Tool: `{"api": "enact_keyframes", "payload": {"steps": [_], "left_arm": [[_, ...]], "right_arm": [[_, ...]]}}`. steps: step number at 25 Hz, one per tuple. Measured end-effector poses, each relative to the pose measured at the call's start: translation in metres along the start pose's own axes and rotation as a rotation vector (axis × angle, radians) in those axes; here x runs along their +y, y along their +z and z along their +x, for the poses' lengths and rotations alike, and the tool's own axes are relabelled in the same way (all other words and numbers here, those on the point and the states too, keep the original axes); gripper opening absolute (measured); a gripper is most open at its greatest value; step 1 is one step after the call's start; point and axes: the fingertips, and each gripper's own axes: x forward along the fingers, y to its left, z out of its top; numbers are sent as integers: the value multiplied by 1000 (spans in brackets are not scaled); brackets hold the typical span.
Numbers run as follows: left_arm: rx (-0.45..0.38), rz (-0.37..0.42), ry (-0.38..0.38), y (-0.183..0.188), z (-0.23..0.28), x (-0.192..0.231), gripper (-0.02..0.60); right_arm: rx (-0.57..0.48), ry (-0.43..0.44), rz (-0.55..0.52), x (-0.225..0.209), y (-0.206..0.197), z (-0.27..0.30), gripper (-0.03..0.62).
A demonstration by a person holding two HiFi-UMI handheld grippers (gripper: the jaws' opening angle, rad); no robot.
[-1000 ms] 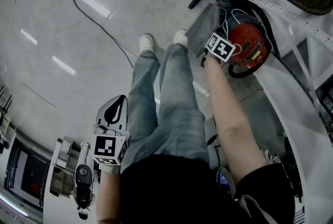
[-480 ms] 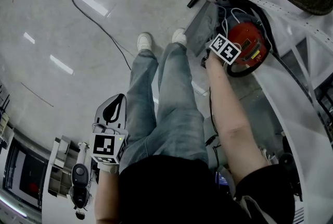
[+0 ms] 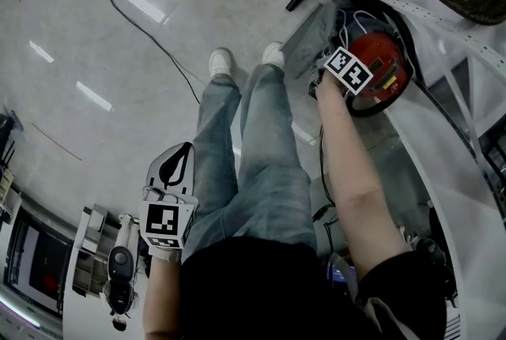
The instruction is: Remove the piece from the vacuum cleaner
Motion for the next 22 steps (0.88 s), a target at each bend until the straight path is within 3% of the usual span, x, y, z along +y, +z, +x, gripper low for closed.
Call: {"api": "enact_keyframes", "payload": {"steps": [9,22], "left_arm": [[39,19,23,0,15,3,20],[68,43,27,-1,29,5,20]], "right_arm": [[37,12,-92,4,-7,-1,37],[9,57,-67,6,-12,-2,38]]}}
